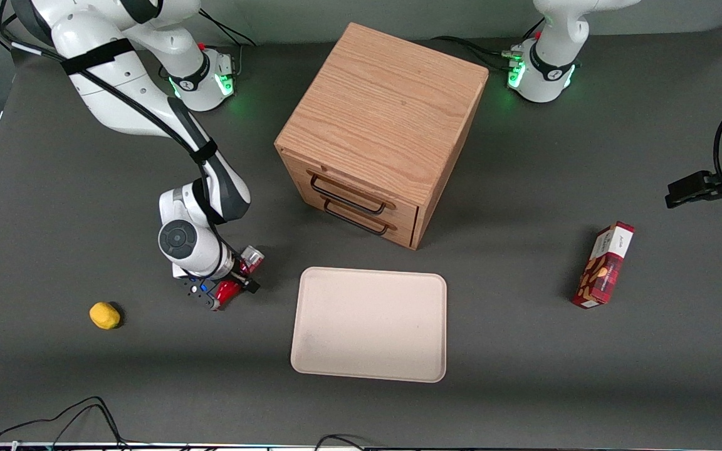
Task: Place coke bottle on tray
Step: 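Lift the bottle with the right gripper and tilt it upright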
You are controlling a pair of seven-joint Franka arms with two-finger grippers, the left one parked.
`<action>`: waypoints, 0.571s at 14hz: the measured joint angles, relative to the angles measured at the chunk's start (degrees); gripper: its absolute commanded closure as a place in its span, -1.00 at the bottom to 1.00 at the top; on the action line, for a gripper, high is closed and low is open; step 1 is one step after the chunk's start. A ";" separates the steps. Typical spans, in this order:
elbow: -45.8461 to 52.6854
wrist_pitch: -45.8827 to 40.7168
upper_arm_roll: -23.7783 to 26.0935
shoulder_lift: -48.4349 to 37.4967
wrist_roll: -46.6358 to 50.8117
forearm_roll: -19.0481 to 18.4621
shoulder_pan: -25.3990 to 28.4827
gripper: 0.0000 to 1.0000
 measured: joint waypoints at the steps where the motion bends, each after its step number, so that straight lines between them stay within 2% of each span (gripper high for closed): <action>1: 0.00 0.04 0.00 0.00 0.01 -0.01 0.00 -0.87; 2: 0.00 0.06 0.00 0.00 0.02 -0.05 0.00 0.01; 3: 0.00 0.08 0.00 0.00 0.06 -0.08 0.00 0.99; 8: 0.03 0.20 -0.01 -0.03 0.14 -0.20 0.00 1.00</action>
